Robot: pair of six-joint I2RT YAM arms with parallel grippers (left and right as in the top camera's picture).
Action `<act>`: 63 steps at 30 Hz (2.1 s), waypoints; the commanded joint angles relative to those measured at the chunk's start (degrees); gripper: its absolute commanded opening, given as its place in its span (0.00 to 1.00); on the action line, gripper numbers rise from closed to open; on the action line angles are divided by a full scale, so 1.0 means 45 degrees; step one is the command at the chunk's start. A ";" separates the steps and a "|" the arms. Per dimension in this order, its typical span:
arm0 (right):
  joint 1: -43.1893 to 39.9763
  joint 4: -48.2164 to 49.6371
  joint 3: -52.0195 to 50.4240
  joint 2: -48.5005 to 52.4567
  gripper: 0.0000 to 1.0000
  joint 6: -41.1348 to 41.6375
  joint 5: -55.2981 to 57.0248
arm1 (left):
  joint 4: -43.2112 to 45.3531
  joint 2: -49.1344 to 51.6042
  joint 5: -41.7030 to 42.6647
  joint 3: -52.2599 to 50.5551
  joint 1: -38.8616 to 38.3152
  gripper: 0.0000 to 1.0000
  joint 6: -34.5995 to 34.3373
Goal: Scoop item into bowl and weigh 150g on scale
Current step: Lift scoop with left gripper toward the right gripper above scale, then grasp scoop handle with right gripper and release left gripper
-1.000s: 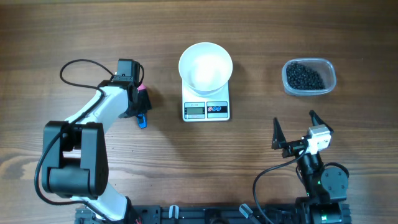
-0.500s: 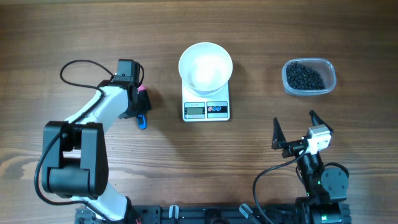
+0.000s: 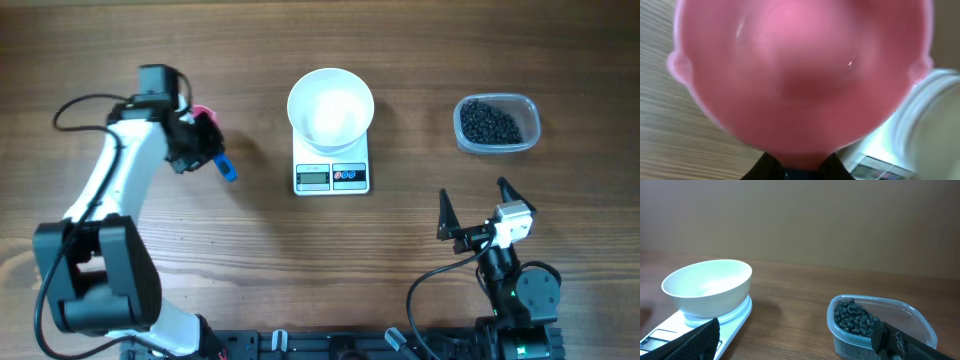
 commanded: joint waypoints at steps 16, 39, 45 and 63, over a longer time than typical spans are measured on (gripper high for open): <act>-0.0044 0.1166 0.1530 0.0321 1.00 0.0913 -0.1753 | 0.0748 -0.0500 0.9617 0.0199 0.1511 0.10 -0.3429; 0.1598 -0.8869 1.7588 1.6670 0.80 0.3667 -0.7509 | 0.4172 -0.4027 0.7223 0.0194 -0.0835 0.04 -0.9588; 0.4226 -0.7145 1.7583 1.7393 0.76 0.4726 -0.6295 | 0.4109 -0.4027 0.5858 0.0194 -0.2152 0.04 -1.3391; 0.6363 -0.4828 1.7573 1.9152 0.63 0.7975 -0.3759 | 0.4201 -0.4027 0.5926 0.0194 -0.3206 0.04 -1.4838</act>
